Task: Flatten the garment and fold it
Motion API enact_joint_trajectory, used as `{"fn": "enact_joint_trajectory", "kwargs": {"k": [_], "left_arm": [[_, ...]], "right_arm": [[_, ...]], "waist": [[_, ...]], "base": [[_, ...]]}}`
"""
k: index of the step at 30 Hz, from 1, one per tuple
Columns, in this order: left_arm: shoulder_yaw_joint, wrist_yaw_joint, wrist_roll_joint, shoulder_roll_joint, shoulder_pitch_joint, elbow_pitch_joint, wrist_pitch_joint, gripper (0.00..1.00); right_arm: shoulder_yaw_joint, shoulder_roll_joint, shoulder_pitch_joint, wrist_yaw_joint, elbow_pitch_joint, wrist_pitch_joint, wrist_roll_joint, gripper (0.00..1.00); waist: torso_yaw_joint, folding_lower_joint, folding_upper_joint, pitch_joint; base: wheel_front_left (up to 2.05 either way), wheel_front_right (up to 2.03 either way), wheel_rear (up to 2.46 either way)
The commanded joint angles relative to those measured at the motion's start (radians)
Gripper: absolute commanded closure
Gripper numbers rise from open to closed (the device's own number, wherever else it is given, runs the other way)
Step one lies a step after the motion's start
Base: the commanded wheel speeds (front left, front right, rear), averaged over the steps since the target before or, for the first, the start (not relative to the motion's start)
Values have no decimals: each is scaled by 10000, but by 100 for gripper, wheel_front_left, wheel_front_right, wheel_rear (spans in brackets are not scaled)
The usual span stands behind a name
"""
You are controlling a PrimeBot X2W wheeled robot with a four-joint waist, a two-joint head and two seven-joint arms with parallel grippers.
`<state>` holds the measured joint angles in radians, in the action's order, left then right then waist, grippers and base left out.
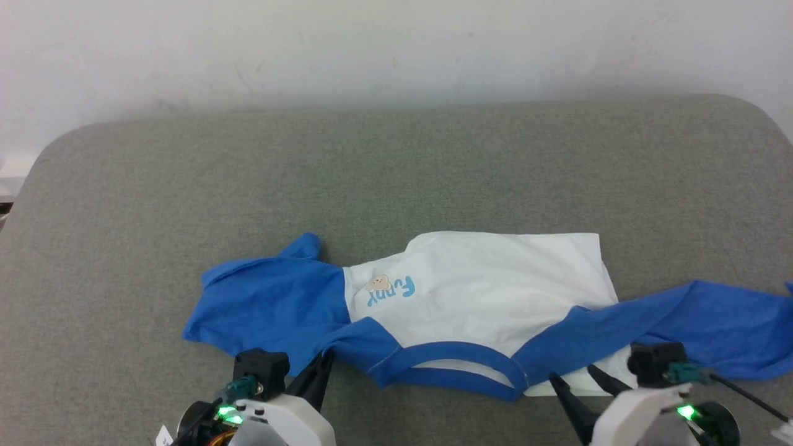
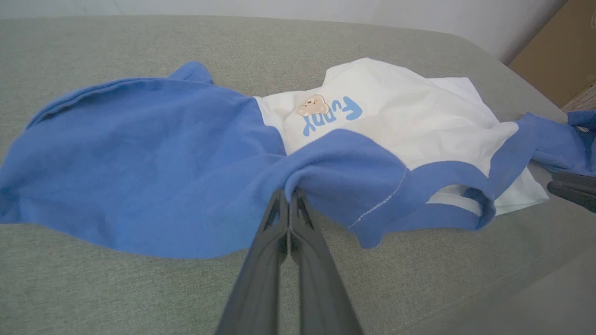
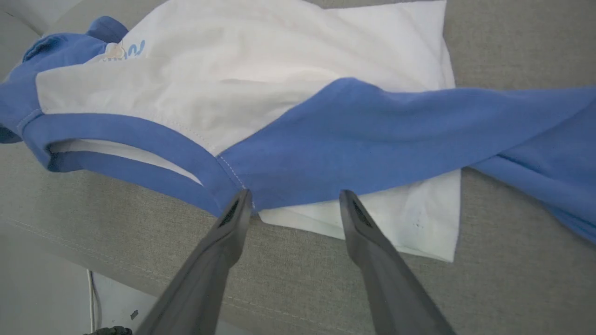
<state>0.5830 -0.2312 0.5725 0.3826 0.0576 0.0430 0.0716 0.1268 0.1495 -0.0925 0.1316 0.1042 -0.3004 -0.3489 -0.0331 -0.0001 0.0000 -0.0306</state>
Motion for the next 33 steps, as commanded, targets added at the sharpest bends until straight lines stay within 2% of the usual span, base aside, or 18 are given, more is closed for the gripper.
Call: {"fn": "enact_joint_trajectory", "kwargs": {"k": [1,9,21,22,23,24,25,28,33], "left_arm": [[-14,-67,64,51,-139,-58,1,100],[33,-39,37,12,97,-47,-10,100],[70,34,88,-84,367,256,-104,100],[75,43,98,-93,379,285,-111,100],[78,52,111,-102,390,313,-119,100],[79,58,122,-107,396,346,-128,100],[79,61,134,-109,396,379,-134,100],[77,73,184,-119,386,486,-152,100],[50,117,172,-68,462,526,-280,100]], "right_arm": [[257,93,368,-9,69,-107,-99,0],[2314,562,1726,-9,863,-802,-401,0],[4741,846,3031,-9,3203,-1397,-727,0],[4884,851,3085,-9,3381,-1480,-743,35],[5010,846,3129,-9,3536,-1549,-790,51],[5151,857,3166,-9,3686,-1642,-821,92],[5274,864,3190,-9,3824,-1744,-887,100],[5513,874,3259,-9,4040,-1814,-1153,100],[5386,953,3522,-9,3453,-655,-1418,100]], "waist": [[26,1,0,-59],[116,1,0,-434],[146,1,0,-782],[145,1,0,-794],[142,1,0,-800],[137,1,0,-795],[129,1,0,-788],[107,1,0,-707],[42,1,0,-422]], "base": [[0,0,0],[0,0,0],[0,0,0],[0,0,0],[0,0,0],[0,0,0],[0,0,0],[0,0,0],[0,0,0]]}}
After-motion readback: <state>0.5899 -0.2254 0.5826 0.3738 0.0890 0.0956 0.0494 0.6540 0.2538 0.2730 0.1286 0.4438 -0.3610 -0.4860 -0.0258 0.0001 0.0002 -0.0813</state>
